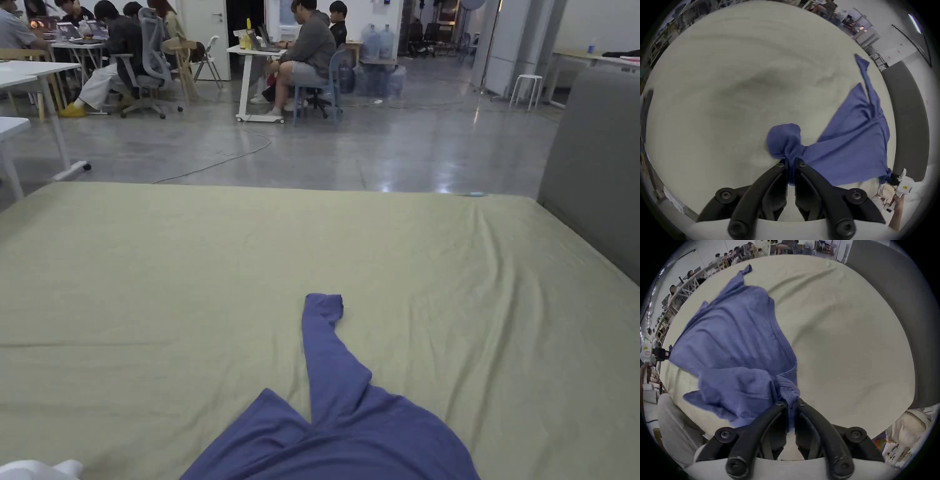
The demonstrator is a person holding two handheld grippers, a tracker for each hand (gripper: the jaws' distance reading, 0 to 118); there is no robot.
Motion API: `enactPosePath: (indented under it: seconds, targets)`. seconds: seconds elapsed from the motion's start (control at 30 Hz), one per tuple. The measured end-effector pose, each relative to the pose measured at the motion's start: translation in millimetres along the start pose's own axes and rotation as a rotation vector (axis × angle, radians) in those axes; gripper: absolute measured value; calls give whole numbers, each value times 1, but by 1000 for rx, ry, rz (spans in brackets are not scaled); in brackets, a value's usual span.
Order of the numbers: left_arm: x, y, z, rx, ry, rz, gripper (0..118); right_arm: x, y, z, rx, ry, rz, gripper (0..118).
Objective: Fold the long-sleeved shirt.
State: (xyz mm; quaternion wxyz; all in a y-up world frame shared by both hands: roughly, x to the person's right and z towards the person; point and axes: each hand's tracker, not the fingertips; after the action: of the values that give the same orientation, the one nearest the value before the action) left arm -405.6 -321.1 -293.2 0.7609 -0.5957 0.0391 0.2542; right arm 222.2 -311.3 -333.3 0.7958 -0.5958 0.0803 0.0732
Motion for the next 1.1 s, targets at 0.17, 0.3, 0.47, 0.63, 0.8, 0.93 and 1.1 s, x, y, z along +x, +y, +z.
enactPosePath:
  seconds: [0.17, 0.3, 0.47, 0.63, 0.8, 0.93, 1.1]
  targets:
    - [-8, -2, -1, 69, -74, 85, 21, 17, 8, -2, -19, 2, -88, 53]
    - [6, -12, 56, 205, -88, 127, 87, 39, 6, 70, 152, 60, -292, 78]
    - [30, -63, 118, 388, -56, -40, 118, 22, -4, 158, 359, 120, -196, 81]
    - [35, -102, 95, 245, 52, -188, 38, -27, -29, 156, 277, 150, -187, 26]
    - [24, -89, 65, 292, 16, -160, 0, -64, -38, 134, 246, 128, -97, 0]
    - [21, -44, 47, 350, 66, -106, 118, -60, -22, 122, 224, 164, -123, 0]
    - [27, -15, 8, 260, 81, -129, 109, -55, 9, 108, 209, 106, -108, 0]
